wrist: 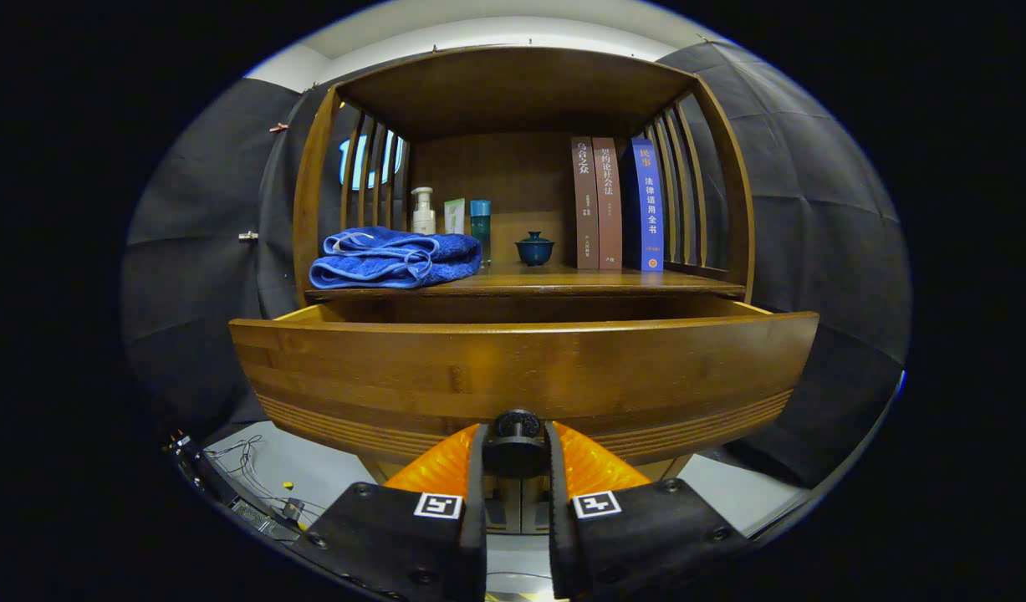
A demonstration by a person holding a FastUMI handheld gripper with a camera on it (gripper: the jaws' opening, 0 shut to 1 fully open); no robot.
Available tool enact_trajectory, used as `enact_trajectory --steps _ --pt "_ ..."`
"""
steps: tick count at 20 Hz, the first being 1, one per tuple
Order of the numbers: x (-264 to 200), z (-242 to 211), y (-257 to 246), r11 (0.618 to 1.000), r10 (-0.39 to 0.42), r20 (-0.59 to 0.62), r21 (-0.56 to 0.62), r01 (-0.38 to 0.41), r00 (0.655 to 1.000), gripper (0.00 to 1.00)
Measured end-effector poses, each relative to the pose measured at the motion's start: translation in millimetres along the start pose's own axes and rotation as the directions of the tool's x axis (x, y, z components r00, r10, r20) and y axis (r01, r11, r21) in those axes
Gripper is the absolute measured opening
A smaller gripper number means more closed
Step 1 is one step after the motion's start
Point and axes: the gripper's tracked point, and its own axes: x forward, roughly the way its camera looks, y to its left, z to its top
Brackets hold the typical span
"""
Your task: Pull open the drawer, take out the items inside it, and place them on the countertop above the cabinet.
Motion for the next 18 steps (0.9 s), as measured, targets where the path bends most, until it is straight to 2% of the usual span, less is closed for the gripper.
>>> enact_trajectory --steps 7,18 --pt "-27 -5 -1 1.000 0.004 0.004 -0.010 -0.004 1.000 0.34" --pt "-36 -20 -2 1.000 -0.011 -0.003 -0.021 0.011 1.000 0.33"
